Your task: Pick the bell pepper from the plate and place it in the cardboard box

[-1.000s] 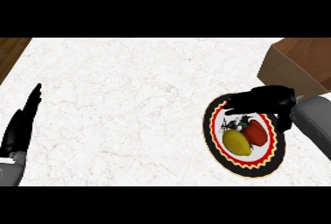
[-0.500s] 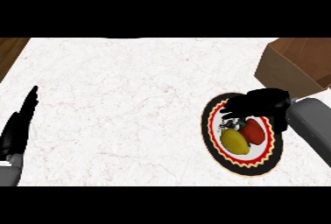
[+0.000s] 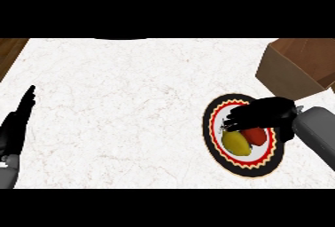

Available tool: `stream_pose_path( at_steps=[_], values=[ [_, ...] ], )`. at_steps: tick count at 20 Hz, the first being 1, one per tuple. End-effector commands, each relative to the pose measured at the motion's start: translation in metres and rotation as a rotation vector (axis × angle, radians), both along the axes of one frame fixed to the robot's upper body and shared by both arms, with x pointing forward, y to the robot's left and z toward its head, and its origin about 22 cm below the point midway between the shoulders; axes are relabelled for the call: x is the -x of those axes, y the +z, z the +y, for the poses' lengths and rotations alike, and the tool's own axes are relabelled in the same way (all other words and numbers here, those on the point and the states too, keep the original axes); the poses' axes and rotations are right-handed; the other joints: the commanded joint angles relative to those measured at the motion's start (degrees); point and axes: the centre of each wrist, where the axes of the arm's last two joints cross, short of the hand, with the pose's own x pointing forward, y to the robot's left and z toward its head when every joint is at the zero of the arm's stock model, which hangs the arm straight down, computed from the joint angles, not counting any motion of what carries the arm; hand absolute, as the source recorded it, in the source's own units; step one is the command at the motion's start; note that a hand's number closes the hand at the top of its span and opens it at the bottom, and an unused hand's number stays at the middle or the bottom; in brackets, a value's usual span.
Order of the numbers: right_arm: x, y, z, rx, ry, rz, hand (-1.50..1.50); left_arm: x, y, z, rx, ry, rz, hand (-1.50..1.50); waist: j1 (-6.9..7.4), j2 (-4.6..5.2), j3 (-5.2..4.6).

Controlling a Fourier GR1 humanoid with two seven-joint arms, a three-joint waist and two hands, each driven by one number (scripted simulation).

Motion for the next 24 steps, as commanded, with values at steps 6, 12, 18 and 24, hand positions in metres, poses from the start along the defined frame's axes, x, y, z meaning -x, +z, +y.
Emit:
stream_pose_path(
  at_steps=[6, 12, 18, 24],
  values=[
    [0.014, -0.021, 0.002, 0.08, 0.021, 0.056, -1.5, 0.009, -0.012, -0.011, -0.001, -0.014, 0.011, 0.0, 0.02, 0.0, 0.01],
    [0.007, -0.036, 0.017, -0.073, 0.001, -0.049, 1.5, 0.008, -0.008, -0.009, -0.008, -0.019, -0.004, 0.0, 0.43, 0.14, 0.05],
    [0.002, -0.038, 0.05, -0.178, -0.011, -0.156, 1.5, -0.012, 0.004, -0.005, 0.013, -0.012, -0.002, 0.0, 0.15, 0.11, 0.03],
    [0.054, 0.013, -0.197, -0.086, -1.044, -0.26, 1.5, 0.018, -0.009, 0.02, 0.003, 0.099, 0.017, 0.0, -5.7, 0.27, 0.53]
  ],
)
